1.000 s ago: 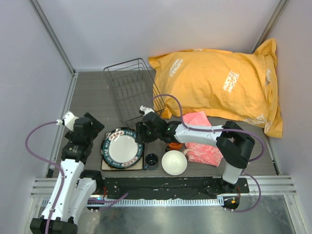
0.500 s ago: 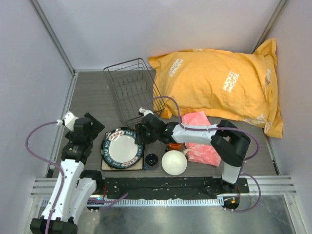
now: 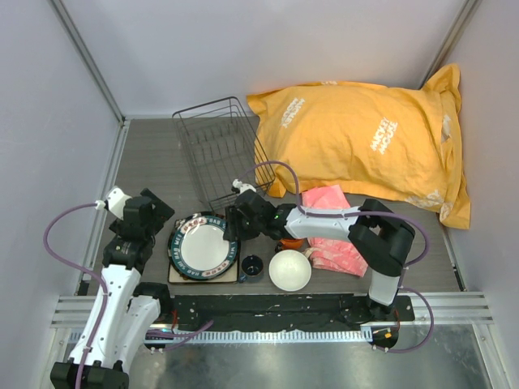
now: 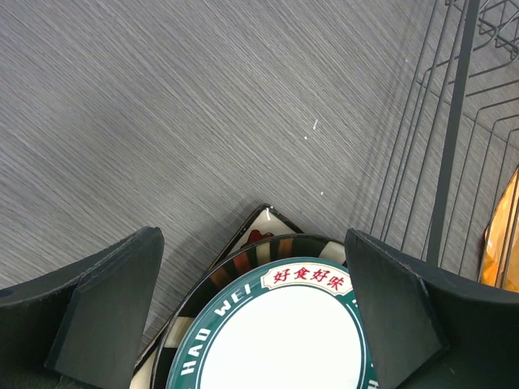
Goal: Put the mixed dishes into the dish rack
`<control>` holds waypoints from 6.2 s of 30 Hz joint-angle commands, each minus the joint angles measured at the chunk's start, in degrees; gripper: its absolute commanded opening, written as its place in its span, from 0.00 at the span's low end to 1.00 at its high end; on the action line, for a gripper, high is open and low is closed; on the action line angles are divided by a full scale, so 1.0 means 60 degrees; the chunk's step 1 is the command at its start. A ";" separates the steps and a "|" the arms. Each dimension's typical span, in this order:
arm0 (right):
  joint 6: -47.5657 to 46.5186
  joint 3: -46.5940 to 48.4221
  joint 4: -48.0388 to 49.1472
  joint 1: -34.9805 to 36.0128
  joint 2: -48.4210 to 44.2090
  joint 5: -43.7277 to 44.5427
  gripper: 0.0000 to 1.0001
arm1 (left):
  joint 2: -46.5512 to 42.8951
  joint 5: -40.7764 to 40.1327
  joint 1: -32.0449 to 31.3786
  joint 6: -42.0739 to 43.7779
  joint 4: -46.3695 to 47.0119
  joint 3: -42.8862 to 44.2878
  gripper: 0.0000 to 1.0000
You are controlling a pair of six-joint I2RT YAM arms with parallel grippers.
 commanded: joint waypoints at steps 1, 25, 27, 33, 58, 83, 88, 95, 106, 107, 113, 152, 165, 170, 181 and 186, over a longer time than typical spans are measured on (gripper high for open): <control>0.0742 -0.0322 0.0145 0.0021 -0.0082 0.0220 0.51 | 0.0049 0.0073 0.0067 0.0008 0.0147 -0.0027 0.99; 0.2867 -0.1860 0.1653 -0.0594 -0.0024 -0.0644 0.41 | 0.0108 0.0073 0.0067 0.0022 0.0147 0.0017 0.98; 0.2853 -0.1919 0.1741 -0.0653 -0.0024 -0.0703 0.39 | 0.0108 0.0073 0.0052 0.0008 0.0133 0.0003 0.99; 0.2838 -0.1963 0.1800 -0.0711 -0.0053 -0.0776 0.26 | 0.0079 0.0102 0.0052 -0.0022 0.0133 -0.0042 0.98; 0.1169 -0.1274 0.0321 -0.0770 -0.2177 -0.0656 0.01 | -0.0126 0.0776 0.0052 -0.0154 0.0382 -0.0422 0.97; 0.1519 -0.1450 0.1859 -0.1267 -0.3247 -0.3105 0.01 | -0.0974 0.1712 0.0067 -0.0168 0.0630 -0.0305 0.97; 0.1534 -0.1450 0.1874 -0.1721 -0.3276 -0.3397 0.01 | -0.1517 0.2093 0.0067 -0.0139 0.0631 -0.0101 0.97; 0.1549 -0.1304 0.1917 -0.2278 -0.3612 -0.3764 0.01 | -0.2045 0.3279 0.0052 -0.0022 0.1199 -0.0100 0.97; 0.1666 -0.1084 0.1976 -0.3201 -0.3979 -0.4247 0.01 | -0.1474 0.5814 0.0067 -0.0271 0.3017 -0.0481 0.94; 0.1710 -0.1055 0.2005 -0.3274 -0.3993 -0.4277 0.01 | -0.1460 0.5902 0.0067 -0.0271 0.3134 -0.0525 0.94; 0.1959 -0.1142 0.2341 -0.3524 -0.4081 -0.4613 0.01 | -0.1489 0.6180 0.0067 -0.0373 0.3516 -0.0759 0.87; 0.3072 -0.2080 0.4217 -0.3744 -0.3364 -0.5507 0.50 | -0.1005 0.7441 0.0052 -0.0856 0.4834 -0.0950 0.00; 0.2399 -0.1948 0.3397 -0.3715 -0.2983 -0.5259 0.54 | -0.0903 0.7660 0.0052 -0.1032 0.4981 -0.0613 0.00; 0.2150 -0.1846 0.3045 -0.3671 -0.2851 -0.5024 0.54 | -0.0918 0.7705 0.0067 -0.1091 0.5010 -0.0540 0.00; 0.2838 -0.2051 0.4376 -0.3495 -0.2398 -0.5492 0.48 | -0.0932 0.7968 0.0067 -0.1443 0.5435 -0.0832 0.00; 0.3379 -0.2139 0.5080 -0.3451 -0.2134 -0.5858 0.40 | -0.1122 0.7895 0.0052 -0.1559 0.5333 -0.1008 0.00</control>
